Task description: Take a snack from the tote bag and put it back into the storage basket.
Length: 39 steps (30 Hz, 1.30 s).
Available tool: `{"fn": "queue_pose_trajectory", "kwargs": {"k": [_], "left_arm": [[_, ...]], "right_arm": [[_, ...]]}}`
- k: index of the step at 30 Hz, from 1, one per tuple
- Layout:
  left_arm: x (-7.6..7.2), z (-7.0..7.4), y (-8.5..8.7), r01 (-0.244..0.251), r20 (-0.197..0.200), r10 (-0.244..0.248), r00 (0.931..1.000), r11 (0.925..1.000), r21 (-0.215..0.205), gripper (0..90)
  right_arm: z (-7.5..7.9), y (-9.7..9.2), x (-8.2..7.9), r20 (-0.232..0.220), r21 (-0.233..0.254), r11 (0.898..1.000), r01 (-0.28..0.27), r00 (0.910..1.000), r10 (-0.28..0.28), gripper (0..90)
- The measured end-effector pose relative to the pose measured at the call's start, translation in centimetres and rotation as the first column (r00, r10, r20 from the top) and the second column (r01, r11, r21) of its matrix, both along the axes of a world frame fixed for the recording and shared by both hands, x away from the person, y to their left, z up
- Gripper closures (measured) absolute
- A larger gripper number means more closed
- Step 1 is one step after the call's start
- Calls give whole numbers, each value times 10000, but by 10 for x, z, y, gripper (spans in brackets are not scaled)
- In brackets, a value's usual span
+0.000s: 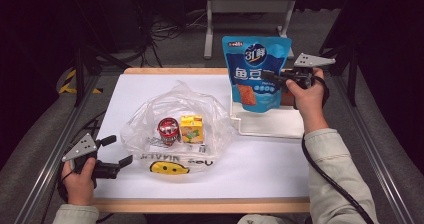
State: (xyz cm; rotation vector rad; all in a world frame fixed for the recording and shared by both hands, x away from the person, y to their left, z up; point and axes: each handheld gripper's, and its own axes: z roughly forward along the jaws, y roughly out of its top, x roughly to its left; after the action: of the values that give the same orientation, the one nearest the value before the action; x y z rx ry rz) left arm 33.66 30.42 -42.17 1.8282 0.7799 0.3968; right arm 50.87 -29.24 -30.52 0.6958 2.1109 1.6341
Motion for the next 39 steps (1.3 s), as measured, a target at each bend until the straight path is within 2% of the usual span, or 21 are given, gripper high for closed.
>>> {"fn": "queue_pose_trajectory", "kwargs": {"k": [11,29,32,35,38,39], "left_arm": [[-1,0,1,-23,-12,23,10000,10000,-21,24],[-3,0,2,-59,-12,59,10000,10000,-22,24],[-3,0,1,-53,-5,53,10000,10000,-14,24],[-3,0,2,-69,-8,69,10000,10000,-28,24],[-3,0,1,-57,-3,57,10000,10000,-15,24],[-2,0,1,-36,20,35,10000,10000,24,23]], "right_arm": [[-14,1,8,-210,-147,9998,101,9997,-104,884],[-32,-2,16,-467,81,10000,-12,9989,16,880],[-35,-1,17,-547,-213,9998,8,9985,-20,876],[-35,-2,19,-559,-126,9999,11,9984,-18,873],[-35,-3,20,-479,-293,9996,10,9988,-24,866],[-34,-2,21,-404,-490,9988,19,9992,-39,860]]}}
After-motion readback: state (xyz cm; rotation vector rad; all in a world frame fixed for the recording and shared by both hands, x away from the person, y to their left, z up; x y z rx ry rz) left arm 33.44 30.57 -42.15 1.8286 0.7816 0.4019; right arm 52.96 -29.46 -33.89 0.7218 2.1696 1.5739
